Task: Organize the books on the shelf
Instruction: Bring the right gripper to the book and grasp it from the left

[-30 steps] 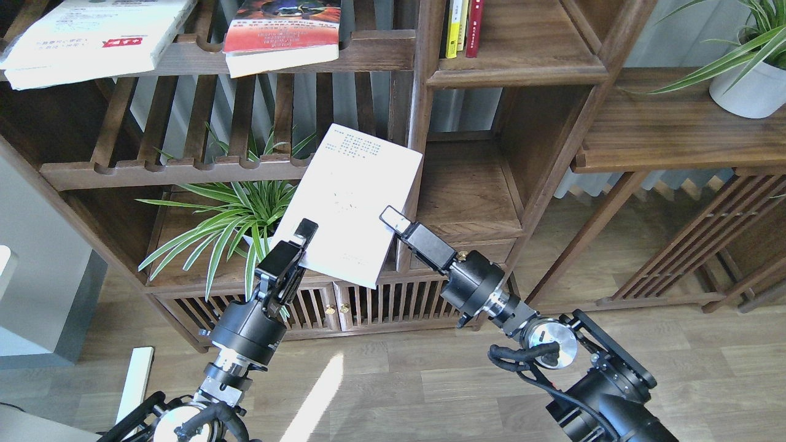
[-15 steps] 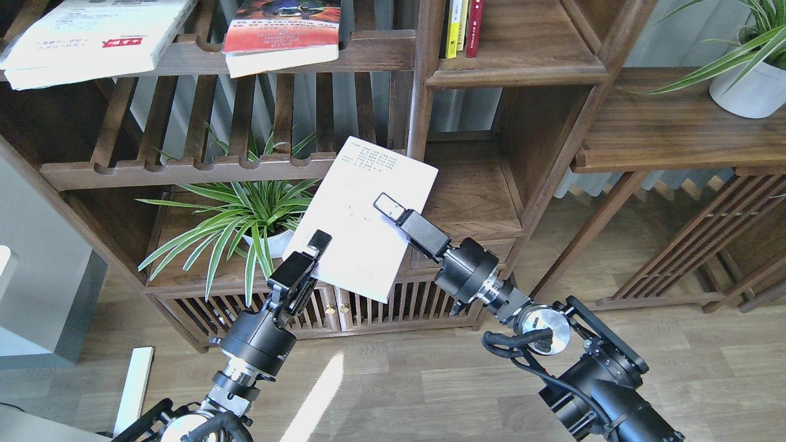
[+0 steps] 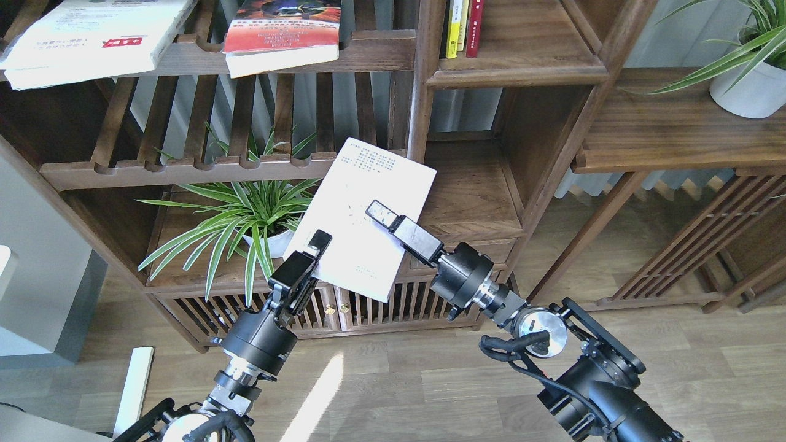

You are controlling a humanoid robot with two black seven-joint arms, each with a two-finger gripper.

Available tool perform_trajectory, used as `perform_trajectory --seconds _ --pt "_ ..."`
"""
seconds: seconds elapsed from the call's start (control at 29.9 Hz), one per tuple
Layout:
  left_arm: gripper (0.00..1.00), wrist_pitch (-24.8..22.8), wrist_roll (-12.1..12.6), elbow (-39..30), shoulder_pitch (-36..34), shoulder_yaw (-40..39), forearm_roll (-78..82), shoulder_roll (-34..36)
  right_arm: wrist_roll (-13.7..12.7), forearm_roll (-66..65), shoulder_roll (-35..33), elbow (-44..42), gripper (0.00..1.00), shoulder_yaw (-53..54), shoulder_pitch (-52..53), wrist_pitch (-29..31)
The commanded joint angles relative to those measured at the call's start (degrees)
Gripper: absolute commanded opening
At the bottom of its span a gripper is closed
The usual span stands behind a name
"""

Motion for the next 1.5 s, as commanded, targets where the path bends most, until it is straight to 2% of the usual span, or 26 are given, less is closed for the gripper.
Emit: perform_trajectory --seconds 0.0,0.07,0.2,0.27,0.6,0.77,1.04,1.14,1.27,1.47 --pt "0.03 0.0 0.0 0.0 0.0 0.0 0.0 0.0 0.2 1.2 0.1 -0.1 0.58 0.2 0.1 0.0" --pt "0.03 0.0 0.0 0.1 0.0 0.0 0.0 0.1 0.3 1.9 0.2 -0.1 0.52 0.2 0.2 0.0" --pt "0.03 0.0 0.0 0.1 0.0 0.0 0.0 0.1 0.3 2.4 0.5 0.0 0.45 0.1 0.2 0.0" --pt "0.03 0.0 0.0 0.1 0.0 -0.1 0.0 0.2 0.3 2.6 0.5 0.0 0.38 0.0 0.1 0.0" --pt "0.05 0.0 -0.1 0.2 0.0 -0.1 0.0 0.3 0.1 3.0 0.7 0.2 0.24 -0.1 0.2 0.0" --pt "0.23 0.0 -0.5 0.2 0.1 -0.2 -0.1 0.3 0.3 3.1 0.7 0.4 0.20 -0.2 0.1 0.0" --pt "0.70 0.0 -0.8 0.0 0.0 0.0 -0.2 0.0 0.4 3.1 0.7 0.5 0.19 -0.2 0.1 0.0" --pt "0.83 0.0 -1.0 0.0 0.1 -0.2 -0.2 0.0 0.3 3.1 0.7 0.6 0.19 -0.2 0.1 0.0" --pt "0.91 0.0 -1.0 0.0 0.2 -0.3 -0.3 0.1 0.3 3.1 0.7 1.0 0.19 -0.2 0.1 0.0" --pt "0.97 0.0 -1.0 0.4 0.6 -0.5 -0.3 0.2 0.0 3.1 0.7 1.0 0.16 -0.2 0.1 0.0"
